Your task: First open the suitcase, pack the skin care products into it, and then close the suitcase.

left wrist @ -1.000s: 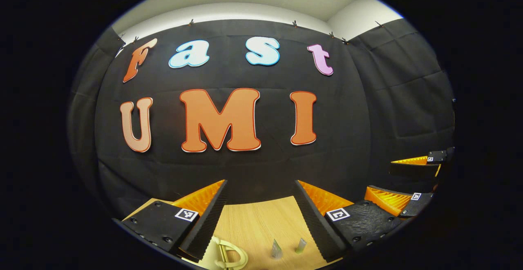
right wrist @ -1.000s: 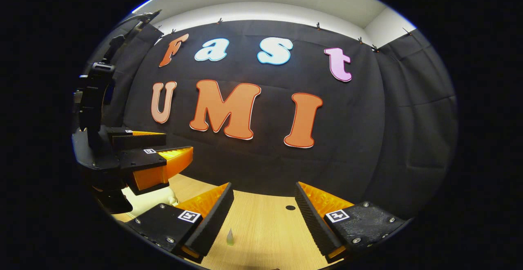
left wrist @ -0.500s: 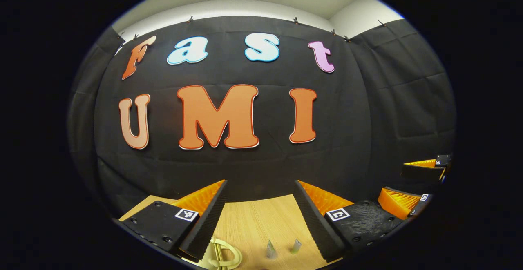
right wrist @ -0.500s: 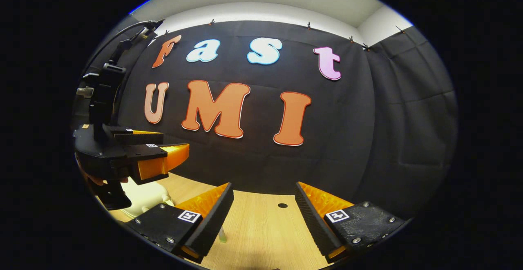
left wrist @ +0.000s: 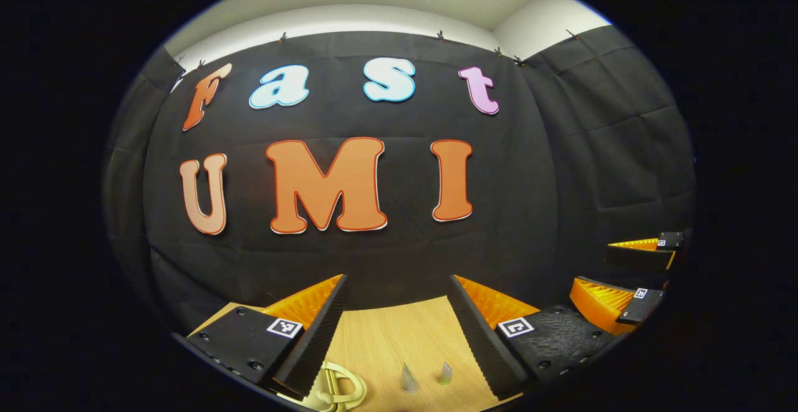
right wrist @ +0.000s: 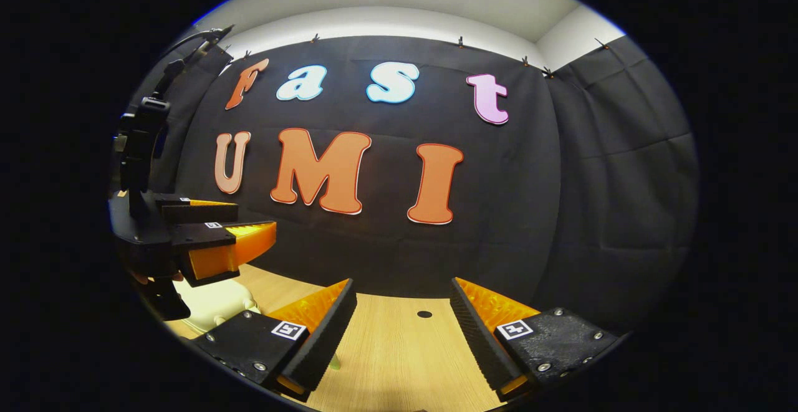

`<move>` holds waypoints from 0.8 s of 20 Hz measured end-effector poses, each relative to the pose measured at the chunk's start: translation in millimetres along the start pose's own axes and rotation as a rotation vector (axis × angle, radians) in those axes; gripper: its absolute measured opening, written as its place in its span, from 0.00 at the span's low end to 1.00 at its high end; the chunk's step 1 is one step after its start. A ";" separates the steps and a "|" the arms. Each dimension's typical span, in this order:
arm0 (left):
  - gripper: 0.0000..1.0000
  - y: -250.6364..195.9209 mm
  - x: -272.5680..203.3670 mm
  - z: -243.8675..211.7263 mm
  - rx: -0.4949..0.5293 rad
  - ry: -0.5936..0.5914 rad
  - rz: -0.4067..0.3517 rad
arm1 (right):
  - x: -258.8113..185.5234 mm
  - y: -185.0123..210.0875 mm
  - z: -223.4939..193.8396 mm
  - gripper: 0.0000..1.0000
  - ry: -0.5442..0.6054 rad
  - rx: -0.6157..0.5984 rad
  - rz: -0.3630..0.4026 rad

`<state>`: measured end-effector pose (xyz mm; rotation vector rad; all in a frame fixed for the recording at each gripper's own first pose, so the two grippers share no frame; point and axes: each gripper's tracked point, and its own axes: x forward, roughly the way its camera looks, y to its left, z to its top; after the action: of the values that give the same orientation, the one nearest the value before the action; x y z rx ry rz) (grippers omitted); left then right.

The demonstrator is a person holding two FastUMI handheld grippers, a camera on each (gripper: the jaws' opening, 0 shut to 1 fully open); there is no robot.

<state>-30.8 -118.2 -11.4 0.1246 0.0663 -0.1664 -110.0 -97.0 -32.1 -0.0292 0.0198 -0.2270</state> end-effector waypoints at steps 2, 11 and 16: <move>0.99 3.0 -3.7 1.5 0.008 -0.004 0.007 | -2.1 1.1 1.5 0.95 -0.001 0.006 0.003; 0.98 12.0 -23.6 2.3 0.001 -0.019 0.026 | -13.8 3.2 2.0 0.95 -0.003 -0.013 0.002; 0.99 27.8 -36.5 -16.9 0.071 0.002 0.031 | -11.2 1.3 -0.3 0.98 -0.004 -0.013 -0.011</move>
<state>-63.0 -82.9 -22.1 0.1970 0.0604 -0.1376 -120.6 -93.2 -32.2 -0.0427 0.0172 -0.2374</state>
